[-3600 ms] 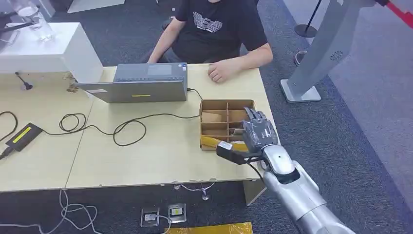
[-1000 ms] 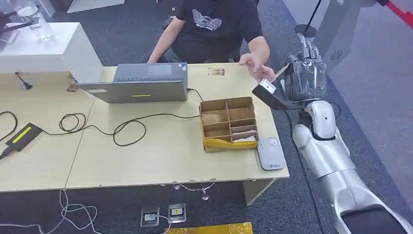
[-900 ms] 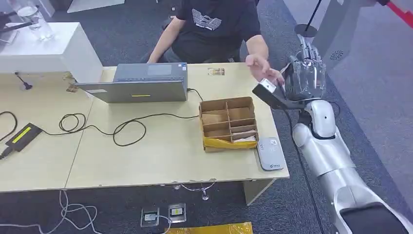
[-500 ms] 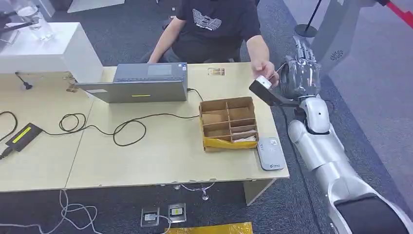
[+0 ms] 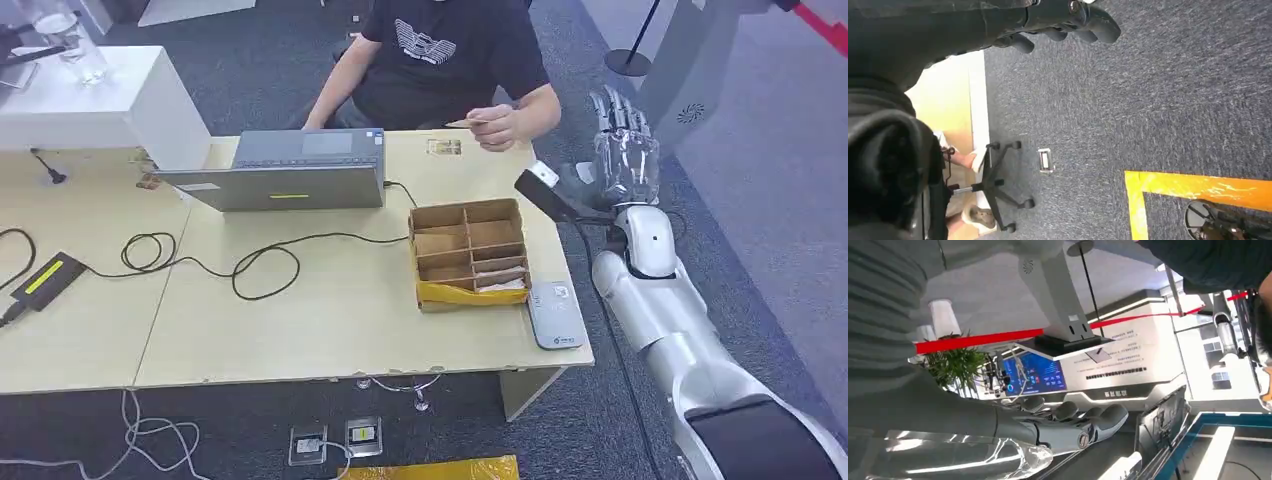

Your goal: Pass the card to the sensor for recognition and then transmit it.

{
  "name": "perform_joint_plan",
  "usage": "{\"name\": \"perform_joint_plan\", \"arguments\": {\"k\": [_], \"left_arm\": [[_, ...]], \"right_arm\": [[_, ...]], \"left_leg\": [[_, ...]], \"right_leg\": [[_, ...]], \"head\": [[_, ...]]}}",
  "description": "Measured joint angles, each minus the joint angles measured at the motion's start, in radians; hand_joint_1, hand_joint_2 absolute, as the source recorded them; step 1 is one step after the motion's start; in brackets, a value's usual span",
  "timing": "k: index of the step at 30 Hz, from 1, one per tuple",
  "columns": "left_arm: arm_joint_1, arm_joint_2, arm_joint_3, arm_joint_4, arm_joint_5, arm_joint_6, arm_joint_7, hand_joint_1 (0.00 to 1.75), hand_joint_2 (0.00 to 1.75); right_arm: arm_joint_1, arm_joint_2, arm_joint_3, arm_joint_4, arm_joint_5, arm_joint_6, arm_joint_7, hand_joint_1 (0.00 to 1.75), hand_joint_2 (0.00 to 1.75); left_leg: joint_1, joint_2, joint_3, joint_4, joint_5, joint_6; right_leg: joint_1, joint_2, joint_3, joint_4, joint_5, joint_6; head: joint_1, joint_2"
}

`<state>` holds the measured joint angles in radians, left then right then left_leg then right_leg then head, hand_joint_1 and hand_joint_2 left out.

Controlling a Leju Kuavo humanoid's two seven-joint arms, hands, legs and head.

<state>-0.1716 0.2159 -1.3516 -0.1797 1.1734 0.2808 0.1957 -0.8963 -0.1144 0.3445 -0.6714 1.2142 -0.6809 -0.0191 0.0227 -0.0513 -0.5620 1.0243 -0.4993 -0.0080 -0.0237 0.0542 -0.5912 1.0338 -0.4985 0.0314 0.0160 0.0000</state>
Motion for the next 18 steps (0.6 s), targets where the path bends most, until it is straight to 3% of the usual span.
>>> {"name": "perform_joint_plan", "arguments": {"k": [8, 14, 18], "left_arm": [[0.001, -0.002, -0.005, 0.000, 0.011, 0.003, 0.006, 0.00, 0.00], [0.001, -0.001, -0.007, 0.000, 0.019, 0.002, 0.006, 0.00, 0.00], [0.003, -0.001, -0.008, 0.000, 0.020, 0.003, 0.003, 0.00, 0.00]], "right_arm": [[-0.002, -0.025, -0.002, 0.000, 0.013, 0.021, 0.016, 0.00, 1.75], [-0.029, -0.084, -0.061, 0.005, -0.193, 0.173, -0.064, 0.00, 1.75], [-0.073, -0.159, -0.101, 0.054, -0.282, 0.265, -0.069, 0.00, 1.75]], "left_leg": [[0.000, 0.000, 0.000, 0.000, 0.000, 0.000], [-0.001, 0.000, 0.000, 0.000, 0.000, 0.000], [-0.001, -0.001, 0.000, 0.001, 0.000, 0.000]], "right_leg": [[0.000, 0.000, 0.000, 0.000, 0.000, 0.000], [-0.001, 0.000, 0.000, -0.001, 0.000, 0.000], [-0.001, -0.001, -0.001, -0.001, 0.000, 0.000]], "head": [[0.000, 0.000], [0.000, 0.000], [0.000, 0.000]]}}
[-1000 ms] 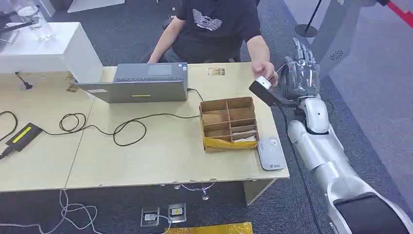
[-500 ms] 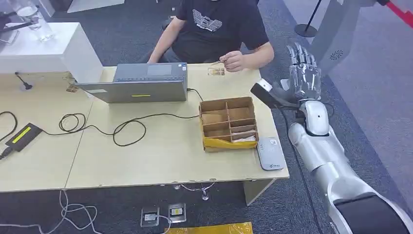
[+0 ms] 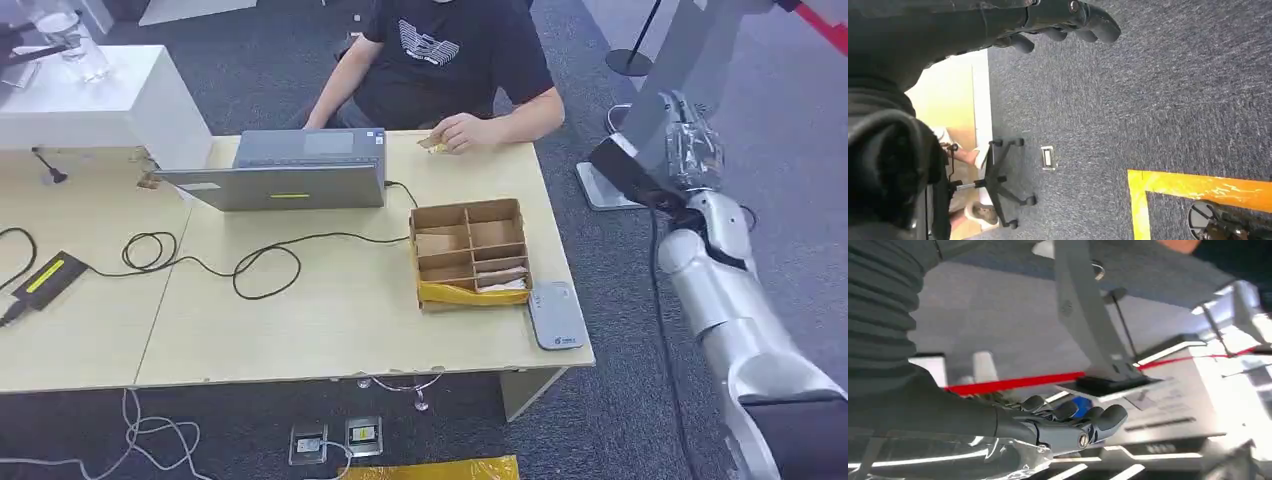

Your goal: Pass the card to the sensor for recognition and then transmit it.

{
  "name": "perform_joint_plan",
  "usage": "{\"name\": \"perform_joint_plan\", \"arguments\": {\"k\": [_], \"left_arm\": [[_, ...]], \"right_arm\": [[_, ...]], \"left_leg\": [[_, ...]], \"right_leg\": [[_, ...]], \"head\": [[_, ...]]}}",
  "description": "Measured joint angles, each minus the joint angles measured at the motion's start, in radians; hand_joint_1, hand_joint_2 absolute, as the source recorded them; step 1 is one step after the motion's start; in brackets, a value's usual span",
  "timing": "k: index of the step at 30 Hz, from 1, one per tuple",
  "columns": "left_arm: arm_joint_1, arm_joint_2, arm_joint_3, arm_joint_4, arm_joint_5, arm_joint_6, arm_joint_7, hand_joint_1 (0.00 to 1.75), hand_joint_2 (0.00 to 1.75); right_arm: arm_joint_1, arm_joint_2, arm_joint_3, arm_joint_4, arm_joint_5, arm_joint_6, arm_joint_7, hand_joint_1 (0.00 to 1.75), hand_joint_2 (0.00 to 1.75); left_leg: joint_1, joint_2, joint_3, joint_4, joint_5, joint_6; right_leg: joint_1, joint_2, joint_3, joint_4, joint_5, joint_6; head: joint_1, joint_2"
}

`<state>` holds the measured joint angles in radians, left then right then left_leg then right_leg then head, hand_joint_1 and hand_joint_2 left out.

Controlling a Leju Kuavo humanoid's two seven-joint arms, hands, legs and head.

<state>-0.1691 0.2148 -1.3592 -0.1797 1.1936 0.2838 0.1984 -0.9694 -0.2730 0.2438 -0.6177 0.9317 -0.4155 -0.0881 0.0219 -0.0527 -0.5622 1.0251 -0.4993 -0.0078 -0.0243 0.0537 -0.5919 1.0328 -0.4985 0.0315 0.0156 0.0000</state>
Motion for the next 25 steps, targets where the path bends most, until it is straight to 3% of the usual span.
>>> {"name": "perform_joint_plan", "arguments": {"k": [4, 8, 13, 15, 17, 21, 25], "left_arm": [[0.001, 0.000, 0.000, 0.000, 0.008, 0.009, -0.003, 0.00, 0.00], [-0.001, 0.000, 0.000, 0.000, 0.011, 0.012, -0.003, 0.00, 0.00], [0.004, -0.003, 0.000, 0.000, 0.037, 0.032, -0.004, 0.00, 0.00], [0.005, -0.002, 0.000, 0.000, 0.048, 0.039, -0.006, 0.00, 0.00], [0.006, -0.003, 0.000, 0.000, 0.053, 0.040, -0.008, 0.00, 0.00], [0.004, -0.003, 0.000, 0.000, 0.072, 0.048, -0.018, 0.00, 0.00], [0.003, -0.007, 0.000, 0.000, 0.087, 0.044, -0.022, 0.00, 0.00]], "right_arm": [[-0.026, -0.075, -0.041, 0.054, -0.057, 0.037, -0.018, 0.00, 1.75], [-0.040, -0.113, -0.068, 0.095, -0.100, 0.049, -0.006, 0.00, 1.75], [-0.023, -0.227, -0.179, 0.169, -0.347, 0.107, 0.100, 0.00, 1.75], [0.028, -0.275, -0.220, 0.192, -0.407, 0.133, 0.134, 0.00, 1.75], [0.093, -0.318, -0.263, 0.212, -0.437, 0.141, 0.125, 0.00, 1.75], [0.170, -0.364, -0.334, 0.250, -0.482, 0.151, 0.159, 0.00, 1.75], [0.397, -0.401, -0.463, 0.293, -0.701, 0.137, 0.242, 0.00, 1.75]], "left_leg": [[0.000, 0.000, -0.002, 0.000, 0.000, 0.000], [0.000, 0.003, 0.001, 0.000, -0.001, 0.000], [0.000, -0.004, 0.000, 0.001, -0.001, 0.001], [0.001, -0.003, 0.000, 0.000, -0.003, 0.002], [0.000, -0.003, -0.001, 0.000, -0.004, 0.002], [0.000, 0.003, 0.001, 0.000, -0.005, 0.002], [0.006, -0.012, 0.005, 0.000, -0.007, 0.003]], "right_leg": [[0.000, -0.001, 0.000, 0.000, 0.000, 0.000], [0.000, 0.003, -0.002, 0.000, 0.000, 0.000], [0.000, -0.005, 0.000, -0.002, -0.001, 0.000], [0.001, -0.004, 0.002, -0.003, -0.001, 0.000], [0.000, -0.003, 0.002, -0.003, -0.001, 0.000], [0.000, 0.003, -0.001, -0.003, -0.001, 0.000], [0.007, -0.013, 0.011, -0.006, -0.009, -0.001]], "head": [[0.000, 0.000], [-0.001, 0.000], [0.000, 0.000], [0.001, 0.000], [0.000, 0.000], [-0.001, 0.000], [0.001, 0.000]]}}
